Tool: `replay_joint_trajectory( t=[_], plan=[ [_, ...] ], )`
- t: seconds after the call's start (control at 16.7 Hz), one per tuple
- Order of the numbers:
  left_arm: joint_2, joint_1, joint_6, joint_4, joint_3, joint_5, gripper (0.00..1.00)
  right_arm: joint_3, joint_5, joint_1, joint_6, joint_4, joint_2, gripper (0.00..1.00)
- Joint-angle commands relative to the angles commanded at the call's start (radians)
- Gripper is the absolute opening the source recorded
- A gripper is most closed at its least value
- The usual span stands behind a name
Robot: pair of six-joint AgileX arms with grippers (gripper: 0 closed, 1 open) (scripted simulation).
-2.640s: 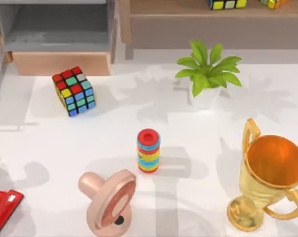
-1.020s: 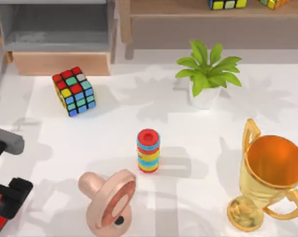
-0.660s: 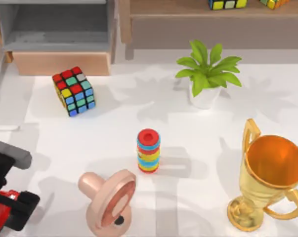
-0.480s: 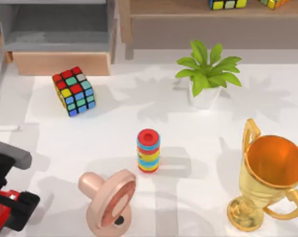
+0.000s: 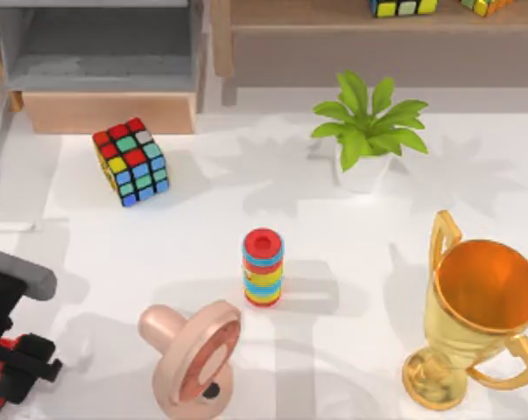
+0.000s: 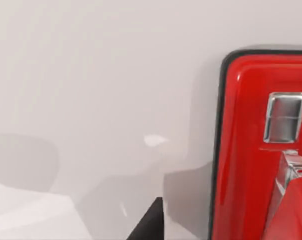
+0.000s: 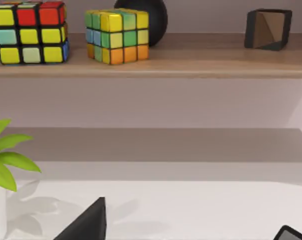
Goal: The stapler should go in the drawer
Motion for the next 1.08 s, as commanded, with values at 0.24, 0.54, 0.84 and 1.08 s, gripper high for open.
replay_joint_trajectory(
  t=[0.24,0.54,0.84,1.08],
  plan=[
    [0.000,0.000,0.000,0.000,0.000,0.000,0.17,0.000,0.000,0.000,0.000,0.000,0.000,1.00],
    [0.000,0.000,0.000,0.000,0.000,0.000,0.00,0.000,0.000,0.000,0.000,0.000,0.000,1.00],
    [0.000,0.000,0.000,0.000,0.000,0.000,0.00,0.000,0.000,0.000,0.000,0.000,0.000,1.00],
    [-0.025,-0.001,0.000,-0.041,0.027,0.001,0.00,0.000,0.000,0.000,0.000,0.000,0.000,1.00]
  ],
)
